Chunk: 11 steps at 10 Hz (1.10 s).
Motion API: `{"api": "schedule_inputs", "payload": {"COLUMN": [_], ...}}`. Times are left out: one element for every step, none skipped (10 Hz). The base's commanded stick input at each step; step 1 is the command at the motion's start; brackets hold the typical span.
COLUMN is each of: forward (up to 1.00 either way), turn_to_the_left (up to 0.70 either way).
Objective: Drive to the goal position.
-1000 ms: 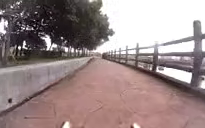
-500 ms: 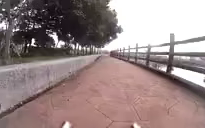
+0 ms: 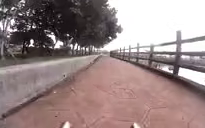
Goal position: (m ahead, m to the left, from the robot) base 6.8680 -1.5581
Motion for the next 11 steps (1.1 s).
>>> {"api": "schedule_inputs", "payload": {"forward": [0.7, 0.7, 0.7, 0.7, 0.7, 0.7, 0.7, 0.7, 0.7, 0.7, 0.7], "turn_to_the_left": [-0.02, 0.0, 0.0, 0.0, 0.0, 0.0, 0.0, 0.0, 0.0, 0.0, 0.0]}}
